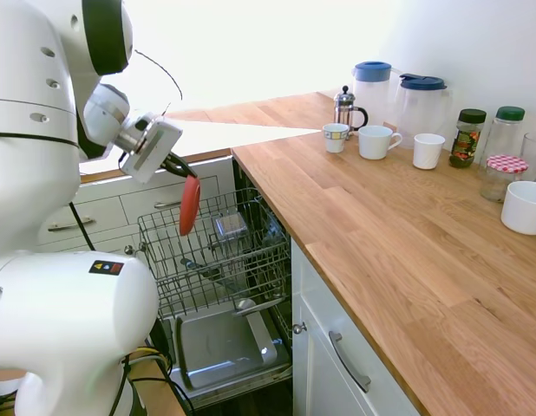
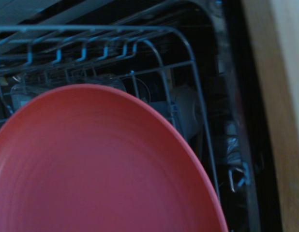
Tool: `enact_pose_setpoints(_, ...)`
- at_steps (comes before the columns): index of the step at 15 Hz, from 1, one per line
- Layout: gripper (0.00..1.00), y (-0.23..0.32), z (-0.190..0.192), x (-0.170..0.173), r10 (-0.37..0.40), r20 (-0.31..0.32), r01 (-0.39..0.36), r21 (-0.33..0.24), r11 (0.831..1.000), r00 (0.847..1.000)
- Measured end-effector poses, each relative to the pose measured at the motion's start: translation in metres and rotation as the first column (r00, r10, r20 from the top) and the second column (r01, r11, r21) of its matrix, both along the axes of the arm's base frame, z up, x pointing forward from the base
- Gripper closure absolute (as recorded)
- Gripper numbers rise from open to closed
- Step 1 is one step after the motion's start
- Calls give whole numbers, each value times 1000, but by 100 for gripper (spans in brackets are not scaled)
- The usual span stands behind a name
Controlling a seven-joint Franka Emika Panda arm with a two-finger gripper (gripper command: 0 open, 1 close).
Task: Put the plate in the dishwasher
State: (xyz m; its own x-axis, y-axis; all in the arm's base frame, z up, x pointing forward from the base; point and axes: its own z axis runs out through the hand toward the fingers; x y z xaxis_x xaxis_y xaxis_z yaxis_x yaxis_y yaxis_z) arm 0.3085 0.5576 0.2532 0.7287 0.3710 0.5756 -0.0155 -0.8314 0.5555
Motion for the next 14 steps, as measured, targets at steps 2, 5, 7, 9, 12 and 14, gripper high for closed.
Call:
enact_pose_setpoints(2, 100, 21, -42, -7, 39, 58, -33, -101, 994, 998)
enact_pose_setpoints(5, 100, 51, -55, -8, 50, 61, -43, -120, 992, 997)
enact_pose_setpoints(7, 100, 59, -63, -3, 46, 34, -41, -125, 991, 998)
enact_pose_setpoints(9, 100, 57, -86, 1, 17, -19, -20, -144, 989, 1000)
enact_pose_setpoints(12, 0, 55, -106, 7, -12, -59, 2, -167, 986, 998)
enact_pose_setpoints(14, 0, 58, -99, 9, -41, -146, 15, -176, 984, 988)
